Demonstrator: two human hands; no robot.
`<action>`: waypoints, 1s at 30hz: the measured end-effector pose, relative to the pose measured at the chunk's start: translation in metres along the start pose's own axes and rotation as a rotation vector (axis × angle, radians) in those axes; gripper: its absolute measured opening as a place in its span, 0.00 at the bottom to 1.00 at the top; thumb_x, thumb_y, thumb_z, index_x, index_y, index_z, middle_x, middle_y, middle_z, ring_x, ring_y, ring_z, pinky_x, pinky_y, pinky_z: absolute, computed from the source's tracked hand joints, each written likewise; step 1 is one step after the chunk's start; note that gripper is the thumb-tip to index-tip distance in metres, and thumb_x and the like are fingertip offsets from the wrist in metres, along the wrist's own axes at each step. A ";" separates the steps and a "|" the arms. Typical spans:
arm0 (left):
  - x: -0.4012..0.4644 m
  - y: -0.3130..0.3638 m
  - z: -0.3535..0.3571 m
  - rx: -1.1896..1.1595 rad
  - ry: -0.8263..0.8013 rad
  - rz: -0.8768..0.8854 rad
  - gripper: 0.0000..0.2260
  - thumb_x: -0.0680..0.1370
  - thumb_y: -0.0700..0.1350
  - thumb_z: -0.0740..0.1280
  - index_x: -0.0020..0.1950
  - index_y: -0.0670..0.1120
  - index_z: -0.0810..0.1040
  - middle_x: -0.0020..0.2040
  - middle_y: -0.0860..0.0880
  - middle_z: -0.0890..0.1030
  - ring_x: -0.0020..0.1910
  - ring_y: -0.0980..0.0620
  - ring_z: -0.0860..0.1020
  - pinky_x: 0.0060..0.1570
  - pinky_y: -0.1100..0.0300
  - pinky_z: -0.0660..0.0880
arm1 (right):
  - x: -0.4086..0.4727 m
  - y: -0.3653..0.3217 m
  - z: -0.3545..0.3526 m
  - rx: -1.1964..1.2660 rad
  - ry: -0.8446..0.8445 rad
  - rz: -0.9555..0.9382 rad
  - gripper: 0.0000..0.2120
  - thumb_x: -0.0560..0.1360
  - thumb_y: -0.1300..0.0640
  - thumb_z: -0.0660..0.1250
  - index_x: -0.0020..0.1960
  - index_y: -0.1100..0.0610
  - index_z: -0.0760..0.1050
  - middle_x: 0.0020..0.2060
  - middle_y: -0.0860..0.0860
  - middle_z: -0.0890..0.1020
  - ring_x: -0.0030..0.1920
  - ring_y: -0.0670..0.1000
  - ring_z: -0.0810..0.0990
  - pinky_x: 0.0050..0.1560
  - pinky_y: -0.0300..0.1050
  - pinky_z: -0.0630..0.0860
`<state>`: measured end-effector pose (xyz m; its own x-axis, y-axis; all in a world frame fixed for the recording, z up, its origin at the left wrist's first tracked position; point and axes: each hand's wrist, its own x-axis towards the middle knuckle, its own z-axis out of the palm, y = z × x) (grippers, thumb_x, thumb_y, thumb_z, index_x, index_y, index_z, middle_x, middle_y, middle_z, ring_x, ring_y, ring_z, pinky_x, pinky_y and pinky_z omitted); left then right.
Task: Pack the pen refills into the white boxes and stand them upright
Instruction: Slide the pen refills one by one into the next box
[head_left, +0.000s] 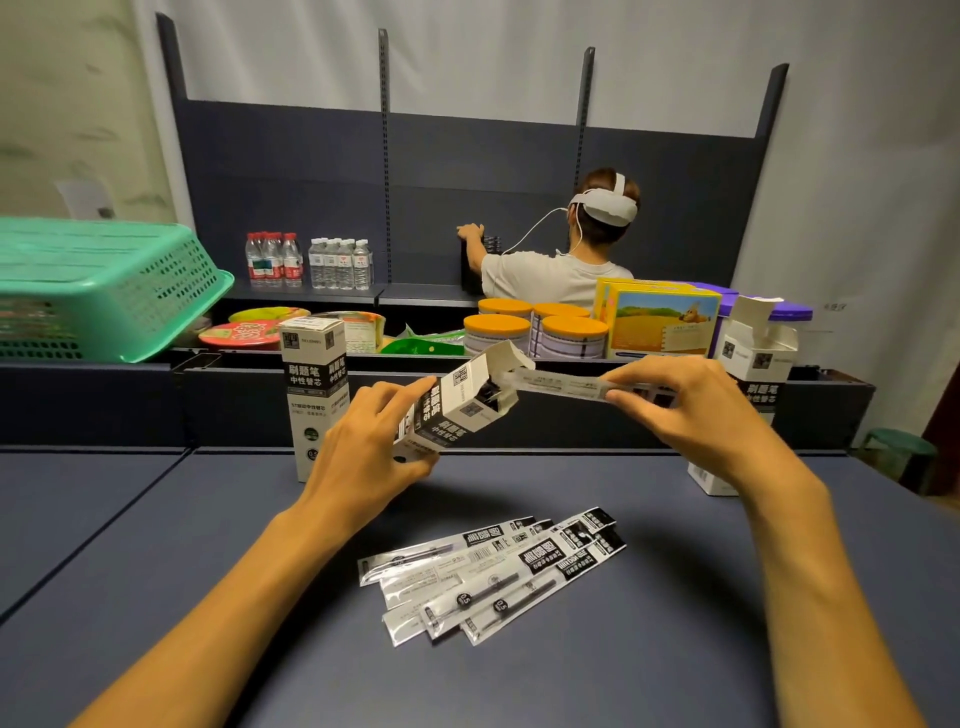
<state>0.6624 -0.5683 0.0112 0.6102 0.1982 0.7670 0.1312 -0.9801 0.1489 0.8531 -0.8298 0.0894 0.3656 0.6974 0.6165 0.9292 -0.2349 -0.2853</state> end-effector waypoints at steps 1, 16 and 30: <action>0.000 0.000 0.000 0.006 -0.001 0.002 0.38 0.66 0.47 0.79 0.73 0.49 0.67 0.57 0.48 0.75 0.53 0.50 0.73 0.43 0.55 0.78 | 0.001 -0.001 0.000 -0.044 -0.003 -0.018 0.11 0.74 0.52 0.69 0.55 0.50 0.82 0.49 0.45 0.83 0.48 0.45 0.79 0.49 0.47 0.80; 0.001 0.004 -0.002 0.050 -0.010 0.032 0.37 0.65 0.47 0.79 0.71 0.49 0.69 0.56 0.48 0.76 0.52 0.50 0.74 0.42 0.57 0.76 | 0.014 -0.027 0.010 -0.413 0.096 -0.218 0.09 0.74 0.51 0.70 0.53 0.48 0.82 0.42 0.47 0.84 0.46 0.51 0.79 0.52 0.49 0.68; 0.001 0.002 -0.002 0.063 -0.002 -0.011 0.36 0.66 0.48 0.78 0.72 0.48 0.69 0.57 0.48 0.76 0.53 0.50 0.74 0.42 0.56 0.77 | 0.004 -0.013 -0.017 -0.334 0.085 -0.106 0.12 0.73 0.50 0.68 0.56 0.47 0.82 0.47 0.46 0.83 0.50 0.53 0.77 0.53 0.52 0.73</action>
<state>0.6616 -0.5706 0.0131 0.6100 0.2093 0.7643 0.1871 -0.9753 0.1177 0.8431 -0.8358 0.1078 0.2565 0.6742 0.6925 0.9234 -0.3826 0.0305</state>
